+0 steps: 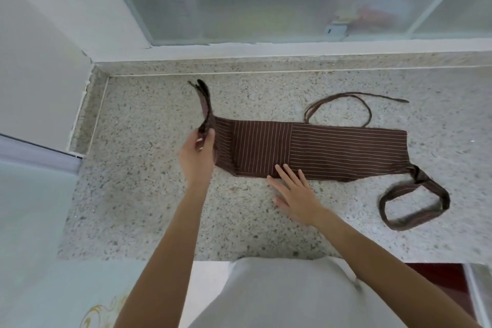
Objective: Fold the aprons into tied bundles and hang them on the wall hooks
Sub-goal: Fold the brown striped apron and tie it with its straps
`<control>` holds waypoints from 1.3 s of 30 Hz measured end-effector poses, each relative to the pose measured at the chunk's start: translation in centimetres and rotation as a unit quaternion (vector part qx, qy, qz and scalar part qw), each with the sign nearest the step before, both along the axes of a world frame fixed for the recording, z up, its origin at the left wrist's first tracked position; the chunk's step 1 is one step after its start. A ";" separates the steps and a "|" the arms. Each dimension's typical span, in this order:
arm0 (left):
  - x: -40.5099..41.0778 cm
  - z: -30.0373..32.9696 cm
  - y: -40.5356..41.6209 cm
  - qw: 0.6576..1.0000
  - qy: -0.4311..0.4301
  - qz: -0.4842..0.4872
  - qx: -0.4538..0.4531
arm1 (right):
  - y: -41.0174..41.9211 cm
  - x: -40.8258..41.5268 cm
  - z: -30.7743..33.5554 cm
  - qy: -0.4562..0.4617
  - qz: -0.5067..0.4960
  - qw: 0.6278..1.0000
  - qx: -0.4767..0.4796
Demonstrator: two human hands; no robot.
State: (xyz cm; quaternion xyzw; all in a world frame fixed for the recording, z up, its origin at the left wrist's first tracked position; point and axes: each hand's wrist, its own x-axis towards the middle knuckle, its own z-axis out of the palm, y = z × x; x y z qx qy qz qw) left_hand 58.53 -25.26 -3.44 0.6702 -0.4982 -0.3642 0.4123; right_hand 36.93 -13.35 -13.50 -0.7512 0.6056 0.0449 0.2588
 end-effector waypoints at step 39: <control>-12.7 -8.2 7.2 0.964 -0.194 -0.175 0.053 | -3.5 -18.7 6.2 -0.179 -0.374 0.883 -0.222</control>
